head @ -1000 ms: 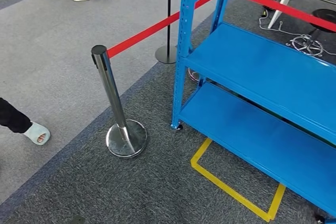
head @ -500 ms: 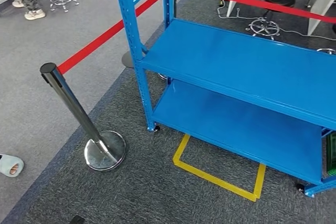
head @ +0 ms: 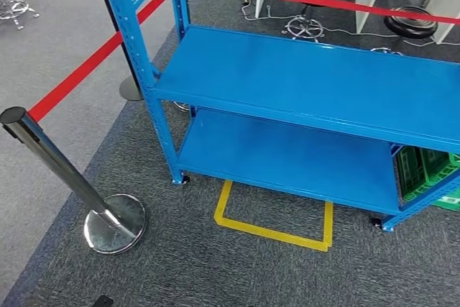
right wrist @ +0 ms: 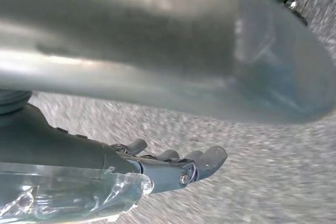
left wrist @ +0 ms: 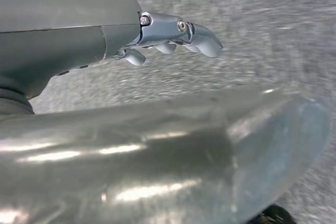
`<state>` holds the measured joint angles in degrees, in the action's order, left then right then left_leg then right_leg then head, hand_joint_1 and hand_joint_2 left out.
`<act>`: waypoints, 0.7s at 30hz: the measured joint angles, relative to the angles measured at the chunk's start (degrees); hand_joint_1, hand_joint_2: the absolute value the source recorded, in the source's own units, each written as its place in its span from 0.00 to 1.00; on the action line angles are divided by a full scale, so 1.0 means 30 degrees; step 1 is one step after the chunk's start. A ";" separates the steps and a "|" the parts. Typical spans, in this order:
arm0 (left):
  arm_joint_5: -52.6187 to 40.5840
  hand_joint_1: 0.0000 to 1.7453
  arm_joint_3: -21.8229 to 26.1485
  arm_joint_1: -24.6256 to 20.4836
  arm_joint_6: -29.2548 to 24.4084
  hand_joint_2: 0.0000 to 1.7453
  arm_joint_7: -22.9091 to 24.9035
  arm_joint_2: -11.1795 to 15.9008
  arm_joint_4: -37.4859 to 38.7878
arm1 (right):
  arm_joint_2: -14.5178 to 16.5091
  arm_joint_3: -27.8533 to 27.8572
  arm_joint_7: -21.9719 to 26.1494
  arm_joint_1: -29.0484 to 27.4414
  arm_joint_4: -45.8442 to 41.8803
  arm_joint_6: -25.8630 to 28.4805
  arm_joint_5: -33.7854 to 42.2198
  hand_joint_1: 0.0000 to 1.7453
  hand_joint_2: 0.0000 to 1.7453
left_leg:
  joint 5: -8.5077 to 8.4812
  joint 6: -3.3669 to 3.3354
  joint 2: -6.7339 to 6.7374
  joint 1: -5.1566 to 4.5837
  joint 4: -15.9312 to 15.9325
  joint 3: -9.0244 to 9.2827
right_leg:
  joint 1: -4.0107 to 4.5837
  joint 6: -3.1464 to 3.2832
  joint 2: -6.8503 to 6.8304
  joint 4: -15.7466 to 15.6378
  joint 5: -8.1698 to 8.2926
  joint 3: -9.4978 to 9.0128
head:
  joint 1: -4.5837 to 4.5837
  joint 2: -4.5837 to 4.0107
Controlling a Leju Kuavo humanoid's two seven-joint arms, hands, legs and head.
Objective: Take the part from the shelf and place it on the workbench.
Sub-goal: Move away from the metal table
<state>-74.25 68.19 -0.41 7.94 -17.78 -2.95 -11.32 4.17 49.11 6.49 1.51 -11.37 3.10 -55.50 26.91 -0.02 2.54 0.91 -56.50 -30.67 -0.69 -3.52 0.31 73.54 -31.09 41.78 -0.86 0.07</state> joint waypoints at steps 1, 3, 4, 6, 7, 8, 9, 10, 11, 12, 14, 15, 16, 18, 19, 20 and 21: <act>-0.0018 0.00 0.0000 -0.0018 -0.0053 0.50 -0.0151 -0.0024 0.0000 | -0.0015 0.0131 -0.0082 -0.0029 -0.0007 0.0294 0.0176 0.00 0.00 | 0.0066 0.0075 0.0156 0.0013 -0.0005 0.0094 | -0.0013 -0.0011 -0.0075 -0.1166 0.0628 -0.0663 | 0.0000 0.0000; -0.0053 0.00 0.0000 -0.0077 -0.0217 0.25 -0.0224 -0.0047 0.0000 | -0.0035 0.0545 -0.0503 -0.0038 -0.0024 0.0776 0.1041 0.00 0.00 | 0.0223 0.0286 0.0372 -0.0023 -0.0036 0.0267 | -0.0026 0.0055 -0.0291 -0.3730 0.1559 -0.2119 | 0.0009 0.0000; -0.0059 0.00 0.0000 -0.0128 -0.0277 0.00 -0.0133 -0.0049 0.0000 | -0.0033 0.0970 -0.0936 -0.0018 -0.0029 0.0592 0.1970 0.00 0.00 | 0.0270 0.0400 0.0444 -0.0060 -0.0052 0.0326 | -0.0016 0.0149 -0.0348 -0.4455 0.1739 -0.2552 | 0.0020 0.0000; 0.0007 0.00 0.0007 -0.0198 -0.0312 0.00 0.0257 -0.0062 0.0000 | -0.0004 0.2237 -0.1832 0.0015 -0.0031 -0.0450 0.4238 0.00 0.00 | 0.0270 0.0606 0.0497 -0.0103 -0.0021 0.0386 | 0.0063 0.0433 -0.0303 -0.4698 0.1734 -0.2731 | 0.0033 0.0000; 0.0095 0.00 0.0029 -0.0207 -0.0284 0.25 0.0487 -0.0087 0.0000 | 0.0055 0.2964 -0.2125 0.0013 -0.0033 -0.0855 0.5082 0.00 0.00 | 0.0250 0.0705 0.0473 -0.0066 0.0056 0.0404 | 0.0068 0.0579 -0.0270 -0.4696 0.1742 -0.2717 | 0.0035 0.0000; 0.0197 0.00 0.0071 -0.0208 -0.0255 0.50 0.0700 -0.0115 0.0000 | 0.0133 0.3570 -0.2237 0.0002 -0.0040 -0.1002 0.5534 0.00 0.00 | 0.0341 0.0817 0.0345 -0.0030 0.0008 0.0387 | 0.0058 0.0713 -0.0240 -0.4735 0.1765 -0.2718 | 0.0042 0.0000; 0.0288 0.00 0.0124 -0.0209 -0.0248 0.75 0.0919 -0.0142 0.0000 | 0.0221 0.4092 -0.2268 0.0007 -0.0047 -0.1001 0.5770 0.00 0.00 | 0.0632 0.0921 0.0130 -0.0002 -0.0366 0.0215 | 0.0029 0.0834 -0.0205 -0.4798 0.1807 -0.2728 | 0.0058 0.0000; 0.0348 0.00 0.0184 -0.0205 -0.0275 1.00 0.1148 -0.0160 0.0000 | 0.0313 0.4520 -0.2288 0.0035 -0.0053 -0.0997 0.5939 0.00 0.00 | 0.1122 0.1002 -0.0126 0.0017 -0.1163 -0.0164 | -0.0007 0.0930 -0.0168 -0.4856 0.1852 -0.2739 | 0.0084 0.0000; 0.0375 0.00 0.0244 -0.0193 -0.0324 1.00 0.1419 -0.0171 0.0000 | 0.0393 0.4906 -0.2297 0.0074 -0.0056 -0.1043 0.6188 0.00 0.00 | 0.1740 0.1054 -0.0372 0.0011 -0.2385 -0.0738 | -0.0010 0.0992 -0.0122 -0.4887 0.1871 -0.2729 | 0.0102 0.0000; 0.0381 0.00 0.0290 -0.0163 -0.0375 1.00 0.1714 -0.0175 0.0000 | 0.0471 0.5319 -0.2302 0.0119 -0.0056 -0.1155 0.6523 0.00 0.00 | 0.2327 0.1063 -0.0529 0.0006 -0.3776 -0.1455 | 0.0000 0.1035 -0.0060 -0.4894 0.1877 -0.2717 | 0.0113 0.0000; 0.0365 0.00 0.0359 -0.0083 -0.0395 1.00 0.2238 -0.0173 0.0000 | 0.0643 0.6198 -0.2295 0.0178 -0.0056 -0.1567 0.7425 0.00 0.00 | 0.2652 0.1017 -0.0655 -0.0007 -0.5495 -0.2471 | 0.0032 0.1078 0.0101 -0.4894 0.1863 -0.2725 | 0.0115 0.0000; 0.0339 0.00 0.0377 -0.0055 -0.0361 1.00 0.2421 -0.0173 0.0000 | 0.0734 0.6677 -0.2279 0.0204 -0.0056 -0.1802 0.7914 0.00 0.00 | 0.2246 0.0963 -0.0686 -0.0016 -0.5347 -0.2517 | 0.0046 0.1083 0.0188 -0.4894 0.1859 -0.2747 | 0.0111 0.0000; 0.0308 0.00 0.0393 -0.0039 -0.0319 1.00 0.2546 -0.0173 0.0000 | 0.0821 0.7127 -0.2257 0.0243 -0.0056 -0.2011 0.8320 0.00 0.00 | 0.1549 0.0888 -0.0712 -0.0028 -0.4486 -0.2201 | 0.0055 0.1081 0.0274 -0.4894 0.1858 -0.2777 | 0.0111 0.0000; 0.0266 0.00 0.0421 -0.0041 -0.0266 1.00 0.2651 -0.0169 0.0000 | 0.0995 0.7913 -0.2222 0.0341 -0.0056 -0.2229 0.8761 0.00 0.25 | 0.0196 0.0696 -0.0805 -0.0077 -0.1842 -0.1044 | 0.0112 0.1025 0.0428 -0.4847 0.1838 -0.2799 | 0.0135 0.0000; 0.0261 0.00 0.0432 -0.0065 -0.0260 1.00 0.2662 -0.0168 0.0000 | 0.1057 0.8190 -0.2209 0.0384 -0.0056 -0.2274 0.8839 0.00 0.50 | -0.0135 0.0630 -0.0839 -0.0099 -0.0847 -0.0603 | 0.0154 0.0954 0.0485 -0.4824 0.1823 -0.2778 | 0.0151 0.0000; 0.0250 0.00 0.0437 -0.0084 -0.0290 1.00 0.2594 -0.0177 0.0000 | 0.1108 0.8434 -0.2101 0.0406 -0.0058 -0.2396 0.9002 0.00 0.75 | -0.0271 0.0620 -0.0866 -0.0109 -0.0247 -0.0360 | 0.0206 0.0923 0.0516 -0.4787 0.1785 -0.2726 | 0.0171 0.0000; 0.0199 0.00 0.0439 -0.0094 -0.0386 1.00 0.2375 -0.0191 0.0000 | 0.1139 0.8664 -0.1721 0.0410 -0.0065 -0.2702 0.9194 0.00 1.00 | -0.0268 0.0653 -0.0868 -0.0117 -0.0009 -0.0295 | 0.0253 0.1001 0.0533 -0.4760 0.1741 -0.2663 | 0.0182 0.0000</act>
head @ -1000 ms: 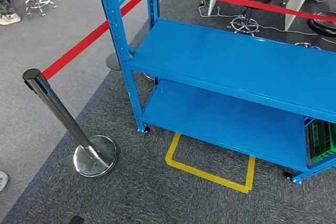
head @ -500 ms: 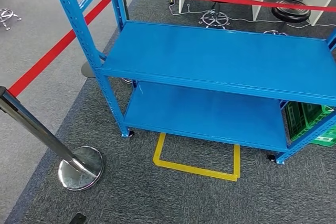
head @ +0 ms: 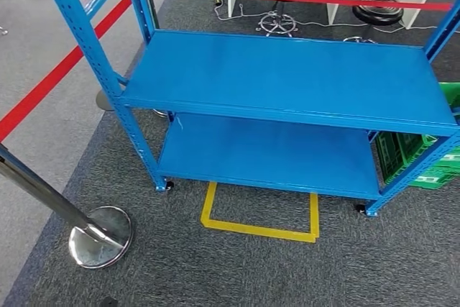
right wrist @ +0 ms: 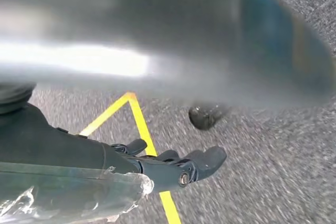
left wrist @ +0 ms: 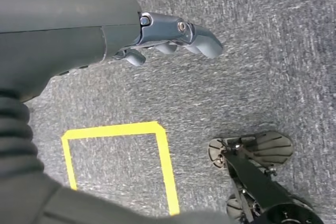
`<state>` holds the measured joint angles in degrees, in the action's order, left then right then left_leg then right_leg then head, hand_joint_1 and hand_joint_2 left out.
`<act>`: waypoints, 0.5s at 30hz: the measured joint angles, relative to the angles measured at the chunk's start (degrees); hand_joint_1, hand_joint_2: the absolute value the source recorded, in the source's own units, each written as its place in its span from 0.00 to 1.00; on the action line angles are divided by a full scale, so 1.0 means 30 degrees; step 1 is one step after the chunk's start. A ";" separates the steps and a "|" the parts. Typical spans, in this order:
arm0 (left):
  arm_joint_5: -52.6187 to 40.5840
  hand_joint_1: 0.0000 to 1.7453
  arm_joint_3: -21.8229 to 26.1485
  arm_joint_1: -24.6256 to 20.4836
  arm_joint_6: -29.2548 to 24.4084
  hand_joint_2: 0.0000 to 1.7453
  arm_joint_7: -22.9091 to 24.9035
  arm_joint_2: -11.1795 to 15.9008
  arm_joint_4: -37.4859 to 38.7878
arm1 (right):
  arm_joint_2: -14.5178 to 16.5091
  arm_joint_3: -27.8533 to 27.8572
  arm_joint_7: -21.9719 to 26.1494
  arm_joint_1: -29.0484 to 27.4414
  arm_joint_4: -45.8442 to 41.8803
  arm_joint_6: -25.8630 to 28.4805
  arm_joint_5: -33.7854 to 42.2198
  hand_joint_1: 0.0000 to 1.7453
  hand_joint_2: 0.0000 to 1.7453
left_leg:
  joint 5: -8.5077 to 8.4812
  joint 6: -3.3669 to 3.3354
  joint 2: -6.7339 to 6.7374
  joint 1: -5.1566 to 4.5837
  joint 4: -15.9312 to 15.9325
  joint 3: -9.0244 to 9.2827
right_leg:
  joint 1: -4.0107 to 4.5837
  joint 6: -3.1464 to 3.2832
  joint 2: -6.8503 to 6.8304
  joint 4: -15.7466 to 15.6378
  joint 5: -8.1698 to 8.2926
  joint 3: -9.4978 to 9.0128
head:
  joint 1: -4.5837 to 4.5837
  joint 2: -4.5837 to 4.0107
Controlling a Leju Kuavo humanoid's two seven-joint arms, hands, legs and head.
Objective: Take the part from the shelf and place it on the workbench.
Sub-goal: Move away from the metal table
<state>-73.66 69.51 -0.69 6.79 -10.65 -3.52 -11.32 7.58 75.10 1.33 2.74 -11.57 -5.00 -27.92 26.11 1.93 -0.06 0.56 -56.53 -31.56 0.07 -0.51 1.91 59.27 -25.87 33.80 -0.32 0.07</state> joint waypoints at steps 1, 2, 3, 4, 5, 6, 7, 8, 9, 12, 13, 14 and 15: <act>-0.0080 0.00 -0.0007 0.0016 -0.0159 1.00 -0.0376 -0.0029 0.0000 | 0.0020 0.0167 0.0790 -0.0035 -0.0022 -0.0493 0.0036 0.00 1.00 | -0.0010 0.0035 0.0011 0.0000 0.0001 -0.0022 | -0.0008 0.0098 -0.0007 -0.0041 -0.0015 0.0027 | -0.0013 0.0000; -0.0138 0.00 -0.0070 0.0063 -0.0367 1.00 -0.0877 -0.0060 -0.0005 | 0.0031 0.0183 0.1976 -0.0096 -0.0055 -0.1152 -0.0129 0.00 1.00 | -0.0033 0.0040 0.0007 -0.0012 0.0030 -0.0019 | -0.0012 0.0180 -0.0019 -0.0077 -0.0020 0.0036 | -0.0020 0.0000; -0.0119 0.00 -0.0206 0.0119 -0.0576 1.00 -0.1338 -0.0080 -0.0015 | 0.0031 -0.0002 0.3248 -0.0162 -0.0100 -0.1784 -0.0478 0.00 1.00 | -0.0025 -0.0005 0.0006 -0.0034 0.0029 -0.0016 | -0.0030 0.0200 -0.0025 -0.0146 0.0009 0.0017 | -0.0035 0.0000; 0.0016 0.00 -0.0417 0.0173 -0.0733 1.00 -0.1647 -0.0095 -0.0027 | 0.0020 -0.0379 0.4296 -0.0220 -0.0157 -0.2220 -0.0867 0.00 1.00 | -0.0028 -0.0066 0.0006 -0.0051 0.0028 -0.0012 | -0.0043 0.0099 -0.0027 -0.0223 0.0053 -0.0019 | -0.0045 0.0000; 0.0282 0.00 -0.0707 0.0218 -0.0840 1.00 -0.1799 -0.0095 -0.0047 | -0.0004 -0.0858 0.4937 -0.0258 -0.0219 -0.2464 -0.1090 0.00 1.00 | -0.0032 -0.0119 0.0006 -0.0059 0.0026 -0.0012 | -0.0052 -0.0018 -0.0027 -0.0289 0.0112 -0.0048 | -0.0045 0.0000; 0.0636 0.00 -0.1026 0.0261 -0.0902 1.00 -0.1817 -0.0095 -0.0067 | -0.0035 -0.1330 0.5174 -0.0289 -0.0286 -0.2521 -0.1096 0.00 1.00 | -0.0036 -0.0169 0.0006 -0.0063 0.0024 -0.0015 | -0.0057 -0.0115 -0.0028 -0.0345 0.0155 -0.0073 | -0.0045 0.0000; 0.1031 0.00 -0.1352 0.0305 -0.0946 1.00 -0.1786 -0.0091 -0.0093 | -0.0073 -0.1762 0.5208 -0.0331 -0.0354 -0.2496 -0.0993 0.00 1.00 | -0.0037 -0.0200 0.0006 -0.0065 0.0021 -0.0016 | -0.0061 -0.0201 -0.0028 -0.0388 0.0198 -0.0097 | -0.0045 0.0000; 0.1460 0.00 -0.1693 0.0356 -0.0988 1.00 -0.1739 -0.0086 -0.0127 | -0.0115 -0.2185 0.5171 -0.0394 -0.0423 -0.2450 -0.0847 0.00 1.00 | -0.0038 -0.0228 0.0005 -0.0067 0.0017 -0.0019 | -0.0065 -0.0277 -0.0029 -0.0420 0.0233 -0.0148 | -0.0042 0.0000; 0.1881 0.00 -0.2029 0.0409 -0.1020 1.00 -0.1673 -0.0077 -0.0166 | -0.0149 -0.2587 0.5113 -0.0474 -0.0486 -0.2398 -0.0685 0.00 1.00 | -0.0042 -0.0251 0.0005 -0.0069 0.0015 -0.0023 | -0.0070 -0.0332 -0.0029 -0.0445 0.0255 -0.0192 | -0.0040 0.0000; 0.3115 0.00 -0.3058 0.0559 -0.1095 0.50 -0.1416 -0.0029 -0.0286 | -0.0242 -0.3774 0.4845 -0.0725 -0.0656 -0.2197 -0.0168 0.00 0.50 | -0.0048 -0.0267 0.0005 -0.0070 0.0012 -0.0030 | -0.0073 -0.0401 -0.0026 -0.0480 0.0288 -0.0265 | -0.0036 0.0000; 0.3547 0.00 -0.3425 0.0605 -0.1117 0.25 -0.1320 -0.0013 -0.0328 | -0.0273 -0.4188 0.4740 -0.0795 -0.0710 -0.2119 0.0021 0.00 0.25 | -0.0046 -0.0269 0.0005 -0.0069 0.0012 -0.0028 | -0.0073 -0.0407 -0.0026 -0.0484 0.0284 -0.0265 | -0.0036 0.0000; 0.3984 0.00 -0.3800 0.0646 -0.1141 0.00 -0.1222 0.0002 -0.0373 | -0.0301 -0.4605 0.4636 -0.0859 -0.0769 -0.2041 0.0213 0.00 0.00 | -0.0044 -0.0273 0.0005 -0.0068 0.0012 -0.0027 | -0.0072 -0.0414 -0.0026 -0.0485 0.0279 -0.0263 | -0.0034 0.0000; 0.4404 0.00 -0.4161 0.0688 -0.1168 0.00 -0.1128 0.0022 -0.0426 | -0.0335 -0.5005 0.4539 -0.0919 -0.0827 -0.1969 0.0393 0.00 0.00 | -0.0041 -0.0277 0.0005 -0.0067 0.0013 -0.0027 | -0.0071 -0.0420 -0.0026 -0.0486 0.0275 -0.0261 | -0.0034 0.0000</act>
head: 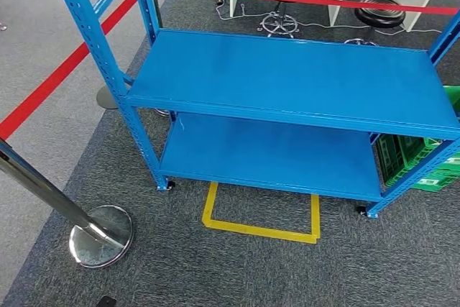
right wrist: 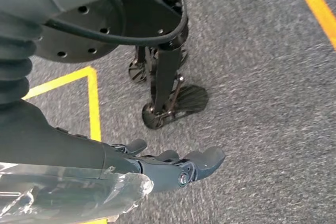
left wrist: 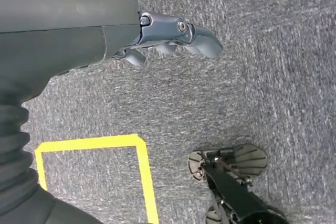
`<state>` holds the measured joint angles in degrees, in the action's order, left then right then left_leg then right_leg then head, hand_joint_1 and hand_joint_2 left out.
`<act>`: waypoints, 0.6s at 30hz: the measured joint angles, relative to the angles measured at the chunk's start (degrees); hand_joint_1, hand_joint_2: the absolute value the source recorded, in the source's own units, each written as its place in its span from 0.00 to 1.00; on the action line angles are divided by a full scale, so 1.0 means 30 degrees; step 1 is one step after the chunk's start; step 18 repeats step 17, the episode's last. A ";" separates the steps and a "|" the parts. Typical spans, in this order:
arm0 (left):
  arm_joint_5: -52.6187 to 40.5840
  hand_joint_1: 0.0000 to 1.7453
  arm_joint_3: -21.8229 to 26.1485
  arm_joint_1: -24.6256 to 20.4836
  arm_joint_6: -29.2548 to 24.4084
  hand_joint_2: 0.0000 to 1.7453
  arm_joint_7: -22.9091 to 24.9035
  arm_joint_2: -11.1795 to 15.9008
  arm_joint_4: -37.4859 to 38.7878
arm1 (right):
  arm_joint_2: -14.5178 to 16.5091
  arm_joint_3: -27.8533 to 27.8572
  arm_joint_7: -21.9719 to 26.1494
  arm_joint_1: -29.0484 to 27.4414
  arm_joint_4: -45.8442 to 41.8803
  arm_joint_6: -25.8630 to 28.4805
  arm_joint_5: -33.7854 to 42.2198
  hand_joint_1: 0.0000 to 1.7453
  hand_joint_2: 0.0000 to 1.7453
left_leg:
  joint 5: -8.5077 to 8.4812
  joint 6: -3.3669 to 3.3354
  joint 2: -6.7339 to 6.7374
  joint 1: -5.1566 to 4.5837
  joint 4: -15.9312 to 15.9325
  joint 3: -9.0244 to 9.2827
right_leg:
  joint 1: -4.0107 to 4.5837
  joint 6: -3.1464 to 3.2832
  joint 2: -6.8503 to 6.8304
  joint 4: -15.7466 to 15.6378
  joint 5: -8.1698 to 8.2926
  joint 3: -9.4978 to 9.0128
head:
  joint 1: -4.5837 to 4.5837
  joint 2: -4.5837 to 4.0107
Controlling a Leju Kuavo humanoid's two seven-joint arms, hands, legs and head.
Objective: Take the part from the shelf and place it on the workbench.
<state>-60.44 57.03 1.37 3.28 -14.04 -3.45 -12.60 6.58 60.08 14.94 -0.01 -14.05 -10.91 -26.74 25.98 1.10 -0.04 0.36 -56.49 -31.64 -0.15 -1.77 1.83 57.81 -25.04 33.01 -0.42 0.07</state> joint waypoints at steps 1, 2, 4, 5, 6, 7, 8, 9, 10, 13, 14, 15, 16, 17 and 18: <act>0.0417 0.00 -0.0353 0.0042 -0.0027 0.00 0.0093 0.0026 -0.0060 | -0.0031 -0.0393 -0.0100 -0.0050 -0.0049 0.0078 0.0180 0.00 0.00 | 0.0002 -0.0003 0.0000 0.0003 0.0001 0.0001 | 0.0004 -0.0003 0.0000 0.0000 -0.0003 0.0003 | 0.0002 0.0000; 0.0829 0.00 -0.0716 0.0088 -0.0053 0.00 0.0189 0.0049 -0.0124 | -0.0071 -0.0787 -0.0202 -0.0100 -0.0106 0.0151 0.0359 0.00 0.00 | 0.0002 -0.0004 0.0000 0.0007 0.0002 0.0001 | 0.0008 -0.0006 0.0000 0.0002 -0.0006 0.0005 | 0.0004 0.0000; 0.1665 0.00 -0.1468 0.0181 -0.0093 0.00 0.0375 0.0093 -0.0250 | -0.0151 -0.1601 -0.0408 -0.0204 -0.0218 0.0304 0.0734 0.00 0.00 | -0.0002 0.0003 0.0000 0.0020 0.0007 0.0001 | 0.0020 -0.0005 0.0000 0.0008 -0.0009 0.0011 | 0.0004 0.0000; 0.2107 0.00 -0.1871 0.0231 -0.0106 0.00 0.0479 0.0111 -0.0302 | -0.0198 -0.2026 -0.0528 -0.0266 -0.0282 0.0382 0.0932 0.00 0.00 | -0.0006 0.0008 0.0000 0.0028 0.0009 0.0001 | 0.0027 -0.0004 0.0000 0.0012 -0.0010 0.0013 | 0.0004 0.0000; 0.2551 0.00 -0.2270 0.0278 -0.0122 0.00 0.0583 0.0131 -0.0357 | -0.0238 -0.2451 -0.0635 -0.0331 -0.0337 0.0464 0.1127 0.00 0.00 | -0.0009 0.0012 0.0000 0.0035 0.0010 0.0001 | 0.0034 -0.0002 0.0000 0.0016 -0.0010 0.0014 | 0.0002 0.0000; 0.2998 0.00 -0.2668 0.0331 -0.0147 0.00 0.0683 0.0149 -0.0410 | -0.0287 -0.2869 -0.0741 -0.0397 -0.0389 0.0543 0.1322 0.00 0.00 | -0.0011 0.0016 0.0000 0.0041 0.0011 0.0001 | 0.0039 -0.0001 0.0000 0.0018 -0.0010 0.0016 | 0.0004 0.0000; 0.3431 0.00 -0.3057 0.0387 -0.0176 0.00 0.0781 0.0166 -0.0470 | -0.0329 -0.3277 -0.0848 -0.0457 -0.0442 0.0621 0.1511 0.00 0.00 | -0.0012 0.0017 0.0000 0.0045 0.0011 0.0002 | 0.0043 0.0000 0.0000 0.0020 -0.0010 0.0017 | 0.0005 0.0000; 0.3864 0.00 -0.3459 0.0442 -0.0209 0.00 0.0883 0.0182 -0.0535 | -0.0375 -0.3688 -0.0951 -0.0519 -0.0493 0.0701 0.1699 0.00 0.00 | -0.0013 0.0018 0.0000 0.0047 0.0012 0.0002 | 0.0044 0.0000 0.0000 0.0022 -0.0010 0.0018 | 0.0005 0.0000; 0.4305 0.00 -0.3858 0.0495 -0.0240 0.00 0.0982 0.0198 -0.0597 | -0.0421 -0.4106 -0.1054 -0.0584 -0.0548 0.0772 0.1894 0.00 0.00 | -0.0014 0.0019 0.0000 0.0050 0.0012 0.0002 | 0.0045 0.0001 0.0000 0.0023 -0.0010 0.0018 | 0.0005 0.0000; 0.5625 0.00 -0.5051 0.0647 -0.0318 0.00 0.1279 0.0242 -0.0776 | -0.0556 -0.5370 -0.1383 -0.0783 -0.0710 0.1013 0.2473 0.00 0.00 | -0.0016 0.0021 0.0000 0.0056 0.0012 0.0002 | 0.0046 0.0001 -0.0001 0.0025 -0.0010 0.0018 | 0.0002 0.0000; 0.6039 0.00 -0.5436 0.0699 -0.0340 0.00 0.1370 0.0260 -0.0831 | -0.0598 -0.5772 -0.1487 -0.0849 -0.0761 0.1093 0.2654 0.00 0.00 | -0.0016 0.0021 0.0000 0.0057 0.0012 0.0002 | 0.0046 0.0001 0.0000 0.0025 -0.0010 0.0018 | 0.0002 0.0000; 0.6466 0.00 -0.5832 0.0746 -0.0362 0.00 0.1466 0.0284 -0.0889 | -0.0636 -0.6188 -0.1592 -0.0915 -0.0812 0.1164 0.2841 0.00 0.00 | -0.0016 0.0021 0.0000 0.0057 0.0012 0.0002 | 0.0046 0.0001 0.0000 0.0026 -0.0010 0.0017 | 0.0002 0.0000; 0.6890 0.00 -0.6223 0.0794 -0.0388 0.00 0.1568 0.0308 -0.0949 | -0.0678 -0.6600 -0.1694 -0.0978 -0.0860 0.1239 0.3027 0.00 0.00 | -0.0016 0.0021 0.0000 0.0057 0.0012 0.0002 | 0.0046 0.0001 -0.0001 0.0025 -0.0010 0.0017 | 0.0002 0.0000; 0.7103 0.00 -0.6422 0.0821 -0.0400 0.00 0.1614 0.0321 -0.0980 | -0.0695 -0.6811 -0.1749 -0.1012 -0.0886 0.1272 0.3120 0.00 0.00 | -0.0016 0.0021 0.0000 0.0057 0.0012 0.0002 | 0.0046 0.0001 -0.0001 0.0025 -0.0010 0.0016 | 0.0002 0.0000; 0.7103 0.00 -0.6422 0.0821 -0.0400 0.00 0.1614 0.0321 -0.0980 | -0.0695 -0.6811 -0.1749 -0.1012 -0.0886 0.1272 0.3120 0.00 0.00 | -0.0016 0.0021 0.0000 0.0057 0.0012 0.0002 | 0.0046 0.0001 -0.0001 0.0025 -0.0010 0.0016 | 0.0002 0.0000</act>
